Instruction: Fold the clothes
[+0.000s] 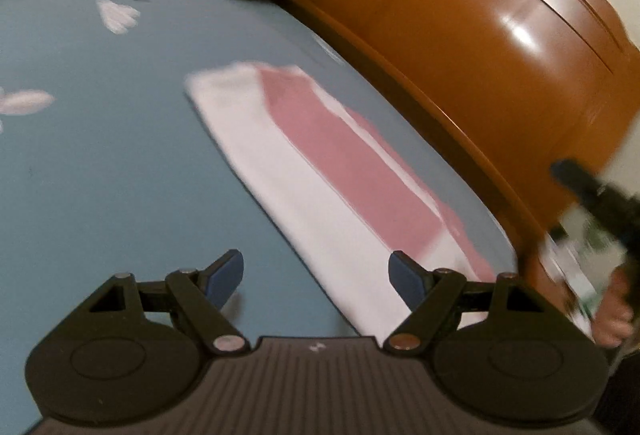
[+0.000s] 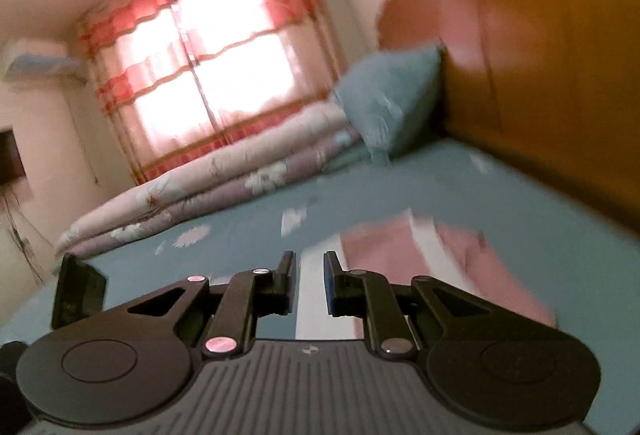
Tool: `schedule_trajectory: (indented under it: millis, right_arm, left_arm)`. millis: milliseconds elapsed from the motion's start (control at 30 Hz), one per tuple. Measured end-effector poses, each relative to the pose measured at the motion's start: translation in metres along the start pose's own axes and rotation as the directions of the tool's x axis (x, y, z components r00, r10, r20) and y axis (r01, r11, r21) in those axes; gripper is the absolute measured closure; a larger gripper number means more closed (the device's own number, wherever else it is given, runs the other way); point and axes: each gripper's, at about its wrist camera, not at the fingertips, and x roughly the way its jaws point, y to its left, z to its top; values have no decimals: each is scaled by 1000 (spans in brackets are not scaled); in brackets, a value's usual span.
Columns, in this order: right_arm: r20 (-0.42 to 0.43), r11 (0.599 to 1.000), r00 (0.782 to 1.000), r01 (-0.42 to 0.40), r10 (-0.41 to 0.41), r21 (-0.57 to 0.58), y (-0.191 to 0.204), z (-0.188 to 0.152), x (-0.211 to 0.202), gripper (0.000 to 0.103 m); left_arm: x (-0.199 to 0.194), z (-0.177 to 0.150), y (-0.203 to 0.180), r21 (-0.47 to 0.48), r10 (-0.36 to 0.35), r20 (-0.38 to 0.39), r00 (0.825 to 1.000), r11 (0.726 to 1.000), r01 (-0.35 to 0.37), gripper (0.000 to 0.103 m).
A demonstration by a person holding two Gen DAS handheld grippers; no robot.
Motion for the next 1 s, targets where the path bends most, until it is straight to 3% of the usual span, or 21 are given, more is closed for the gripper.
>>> schedule_trajectory:
  millis: [133, 267, 433, 567, 733, 867, 1000]
  right_arm:
    - [-45, 989, 999, 8, -15, -151, 14, 36, 80, 88]
    - [-141, 977, 986, 59, -90, -207, 15, 40, 170, 88]
    - [-257, 969, 956, 79, -140, -236, 5, 18, 267, 87]
    - [-318, 958, 929, 103, -188, -267, -3, -9, 320, 87]
    - [-346, 950, 912, 117, -218, -291, -9, -35, 352, 87]
    - [-374, 963, 907, 103, -193, -248, -14, -26, 352, 87]
    - [-337, 981, 932, 77, -134, -177, -28, -4, 333, 86]
  left_arm:
    - [18, 28, 12, 46, 103, 6, 995, 994, -103, 24]
    - [42, 46, 26, 75, 243, -30, 970, 968, -240, 24]
    - [49, 42, 46, 52, 198, -48, 979, 979, -196, 23]
    - [53, 38, 55, 73, 212, -47, 976, 975, -208, 23]
    - [56, 37, 61, 88, 188, -43, 981, 979, -183, 23]
    - [66, 47, 58, 89, 152, -45, 987, 985, -148, 23]
    - [78, 72, 43, 176, 59, 18, 998, 982, -61, 23]
